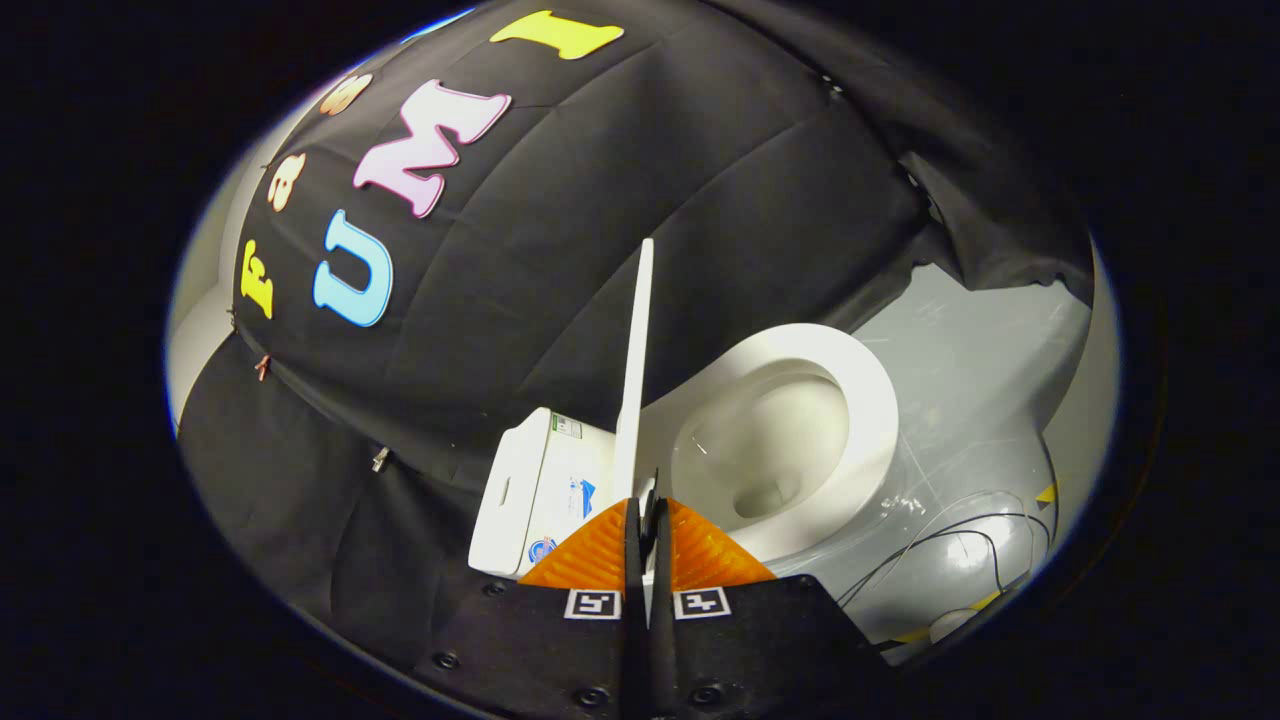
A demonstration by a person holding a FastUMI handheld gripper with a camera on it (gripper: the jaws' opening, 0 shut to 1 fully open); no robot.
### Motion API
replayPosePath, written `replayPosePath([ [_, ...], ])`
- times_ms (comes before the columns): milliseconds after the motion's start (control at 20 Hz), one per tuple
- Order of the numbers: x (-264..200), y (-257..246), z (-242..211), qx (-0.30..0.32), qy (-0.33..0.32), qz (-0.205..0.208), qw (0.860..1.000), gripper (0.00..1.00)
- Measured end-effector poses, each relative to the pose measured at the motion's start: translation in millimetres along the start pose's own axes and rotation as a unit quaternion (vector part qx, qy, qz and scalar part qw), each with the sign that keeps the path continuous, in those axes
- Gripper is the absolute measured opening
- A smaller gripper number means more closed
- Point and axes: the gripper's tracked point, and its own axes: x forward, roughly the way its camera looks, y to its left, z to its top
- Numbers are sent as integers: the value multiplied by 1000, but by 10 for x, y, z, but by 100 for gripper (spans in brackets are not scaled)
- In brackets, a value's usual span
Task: Open the toilet lid.
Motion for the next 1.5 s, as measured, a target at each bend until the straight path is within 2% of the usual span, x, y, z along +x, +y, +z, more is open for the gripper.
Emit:
replayPosePath([
  [500, 31, 636, -62, -66, -3, -30, 997, 5],
  [950, 123, 1330, -245, -126, 0, -35, 991, 5],
  [1200, 228, 1776, -429, -176, -2, -51, 983, 5],
  [1500, 375, 2249, -671, -230, 1, -89, 969, 5],
])
